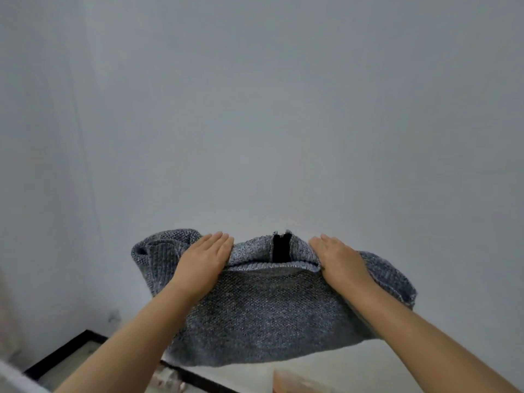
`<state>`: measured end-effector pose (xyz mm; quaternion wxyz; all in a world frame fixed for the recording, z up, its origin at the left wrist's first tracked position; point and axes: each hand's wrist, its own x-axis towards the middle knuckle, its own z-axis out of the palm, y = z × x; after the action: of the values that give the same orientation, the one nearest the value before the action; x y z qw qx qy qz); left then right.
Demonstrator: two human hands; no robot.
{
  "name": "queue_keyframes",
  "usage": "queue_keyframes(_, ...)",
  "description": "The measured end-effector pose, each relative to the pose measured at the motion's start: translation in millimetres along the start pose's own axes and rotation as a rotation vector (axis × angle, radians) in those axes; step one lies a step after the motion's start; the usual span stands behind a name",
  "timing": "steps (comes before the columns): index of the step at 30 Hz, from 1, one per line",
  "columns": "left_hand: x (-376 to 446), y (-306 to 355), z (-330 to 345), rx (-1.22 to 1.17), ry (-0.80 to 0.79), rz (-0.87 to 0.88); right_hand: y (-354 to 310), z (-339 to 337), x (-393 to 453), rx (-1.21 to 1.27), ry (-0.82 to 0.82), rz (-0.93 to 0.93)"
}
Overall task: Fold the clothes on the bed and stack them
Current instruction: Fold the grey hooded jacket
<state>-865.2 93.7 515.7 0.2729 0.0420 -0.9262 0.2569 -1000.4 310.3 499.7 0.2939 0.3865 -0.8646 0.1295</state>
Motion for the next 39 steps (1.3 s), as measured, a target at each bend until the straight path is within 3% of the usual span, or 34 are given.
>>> queue_keyframes(11,64,-104,151,0.116,-0.263,-0.278,-15,165,193,0.170,0.076,-0.361)
queue_keyframes(15,85,-162,197,0.234,-0.147,-0.287,-43,238,281,0.235,-0.063,-0.459)
queue_keyframes(18,97,-214,232,0.311,-0.121,-0.315,-73,278,350,0.301,-0.078,-0.540)
queue_keyframes(24,106,-294,279,0.371,-0.175,-0.499,-140,340,451,0.404,0.044,-0.691)
queue_keyframes(31,91,-360,314,0.433,-0.291,-0.663,-226,397,530,0.473,0.273,-0.944)
queue_keyframes(39,51,-421,351,0.595,-0.420,-0.823,-350,478,589,0.723,0.300,-1.136)
